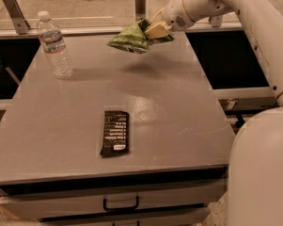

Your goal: Move green jalapeno chip bag near rxbar chocolate

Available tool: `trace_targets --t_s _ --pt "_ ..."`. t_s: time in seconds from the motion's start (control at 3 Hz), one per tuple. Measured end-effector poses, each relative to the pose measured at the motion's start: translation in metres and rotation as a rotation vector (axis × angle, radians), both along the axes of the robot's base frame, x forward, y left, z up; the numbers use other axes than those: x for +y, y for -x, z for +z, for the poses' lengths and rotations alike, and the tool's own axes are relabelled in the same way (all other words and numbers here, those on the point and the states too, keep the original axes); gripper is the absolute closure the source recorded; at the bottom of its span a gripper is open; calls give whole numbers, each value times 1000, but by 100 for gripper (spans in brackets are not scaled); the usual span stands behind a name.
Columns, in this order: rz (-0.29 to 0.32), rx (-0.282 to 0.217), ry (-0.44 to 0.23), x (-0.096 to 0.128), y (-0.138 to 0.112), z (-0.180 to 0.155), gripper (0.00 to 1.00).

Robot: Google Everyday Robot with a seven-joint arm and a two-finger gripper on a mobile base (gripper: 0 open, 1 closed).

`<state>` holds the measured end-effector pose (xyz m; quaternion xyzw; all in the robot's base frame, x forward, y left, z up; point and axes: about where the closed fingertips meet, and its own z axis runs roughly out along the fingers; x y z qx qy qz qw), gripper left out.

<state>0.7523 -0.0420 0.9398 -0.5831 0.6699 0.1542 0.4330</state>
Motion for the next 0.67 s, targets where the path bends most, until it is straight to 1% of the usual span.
trace_targets --t_s 0.33,0.67 --pt "51 -35 -1 39 -11 -2 100" --pt "102 -46 -8 75 -13 -11 100"
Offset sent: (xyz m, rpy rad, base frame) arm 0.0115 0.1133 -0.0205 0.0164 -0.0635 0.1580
